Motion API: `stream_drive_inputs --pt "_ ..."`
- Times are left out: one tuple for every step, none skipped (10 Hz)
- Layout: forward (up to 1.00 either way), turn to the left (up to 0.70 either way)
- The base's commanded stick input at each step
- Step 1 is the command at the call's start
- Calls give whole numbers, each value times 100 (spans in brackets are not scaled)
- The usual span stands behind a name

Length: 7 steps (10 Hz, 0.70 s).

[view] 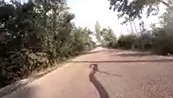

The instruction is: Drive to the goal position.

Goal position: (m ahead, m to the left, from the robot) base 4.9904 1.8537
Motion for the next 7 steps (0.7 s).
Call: stream_drive_inputs --pt "70 0" --pt "70 0" --pt "70 0" --pt "70 0" --pt "70 0" --pt "70 0" --pt "70 0"
